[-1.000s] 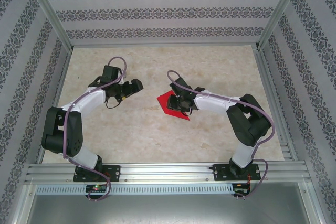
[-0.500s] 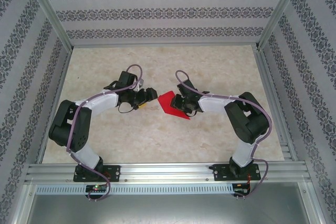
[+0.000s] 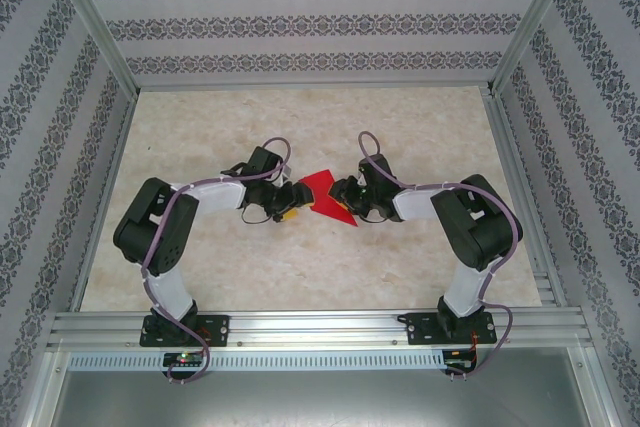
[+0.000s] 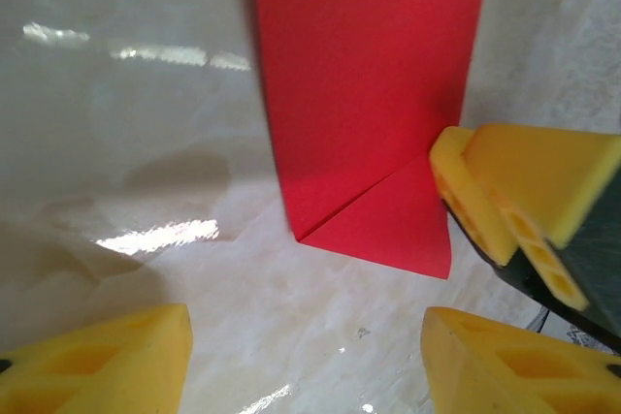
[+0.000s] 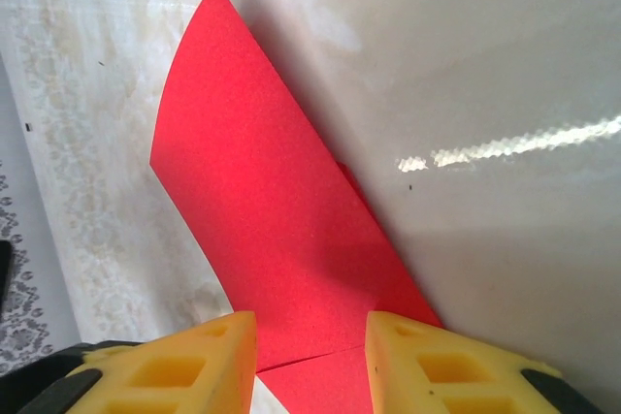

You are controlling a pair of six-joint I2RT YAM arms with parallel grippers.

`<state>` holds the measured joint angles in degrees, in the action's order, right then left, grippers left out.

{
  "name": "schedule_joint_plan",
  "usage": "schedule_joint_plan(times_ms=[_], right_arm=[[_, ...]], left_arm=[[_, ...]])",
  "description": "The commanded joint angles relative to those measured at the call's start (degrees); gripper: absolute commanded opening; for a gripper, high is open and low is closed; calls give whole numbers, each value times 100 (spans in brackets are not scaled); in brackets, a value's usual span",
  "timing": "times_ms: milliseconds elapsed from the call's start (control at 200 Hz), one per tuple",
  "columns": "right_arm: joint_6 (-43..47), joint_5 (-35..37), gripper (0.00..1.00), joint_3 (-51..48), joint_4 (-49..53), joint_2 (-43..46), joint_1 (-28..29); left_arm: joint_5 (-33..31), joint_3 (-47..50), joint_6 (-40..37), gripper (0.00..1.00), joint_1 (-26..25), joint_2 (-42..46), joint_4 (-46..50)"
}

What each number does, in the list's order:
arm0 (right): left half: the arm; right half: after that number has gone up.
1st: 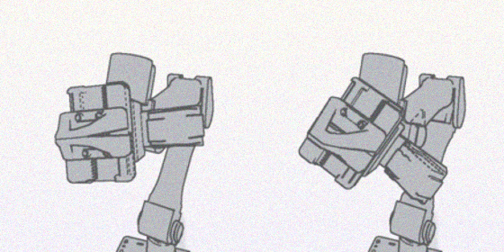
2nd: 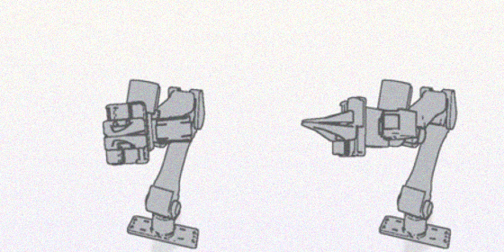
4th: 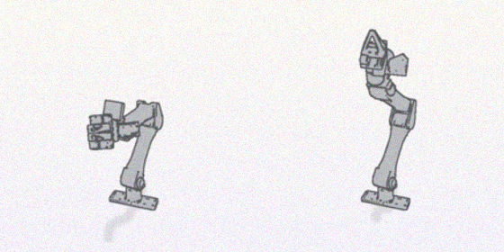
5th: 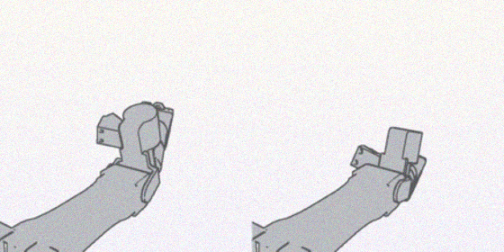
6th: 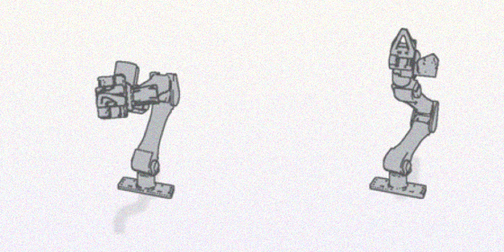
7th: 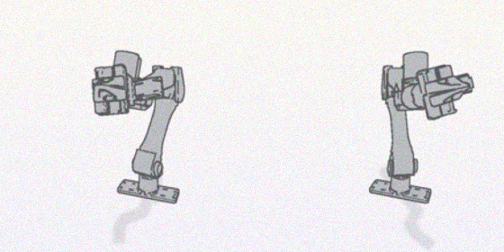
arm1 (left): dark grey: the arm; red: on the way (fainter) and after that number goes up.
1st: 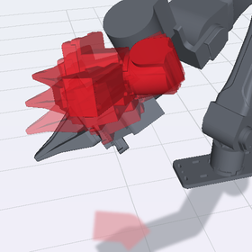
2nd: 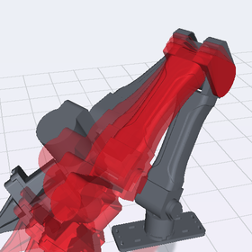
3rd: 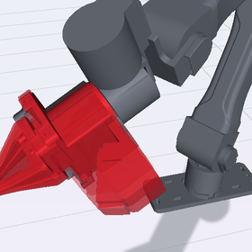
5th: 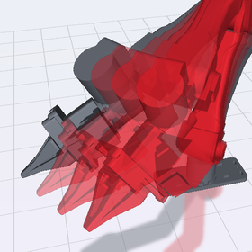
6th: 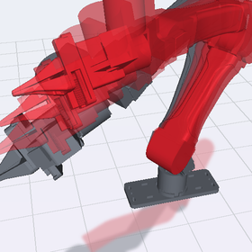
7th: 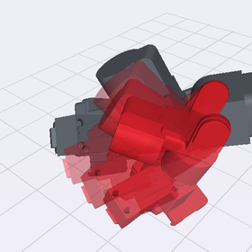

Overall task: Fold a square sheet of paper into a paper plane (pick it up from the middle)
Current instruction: Fold the wing for the fifth time at the center of the table.

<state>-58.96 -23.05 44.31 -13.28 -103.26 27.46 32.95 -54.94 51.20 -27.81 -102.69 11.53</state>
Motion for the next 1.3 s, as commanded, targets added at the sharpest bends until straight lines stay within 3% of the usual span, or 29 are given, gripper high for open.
schedule_joint_plan(times_ms=[0, 315, 824, 1299], right_arm=[[-84, -15, 36, -257, 108, -264, -109], [-51, -15, 33, -370, 239, -273, -222], [-699, -545, 31, -512, -288, -493, -477], [-735, -648, 31, -571, -395, -537, -551]], left_arm=[[11, -234, 262, 61, -110, -122, -198], [-99, -545, 348, 55, -216, -343, 37], [-56, -847, 307, 55, -312, -644, 195], [17, -1057, 264, 55, -373, -840, 194]])
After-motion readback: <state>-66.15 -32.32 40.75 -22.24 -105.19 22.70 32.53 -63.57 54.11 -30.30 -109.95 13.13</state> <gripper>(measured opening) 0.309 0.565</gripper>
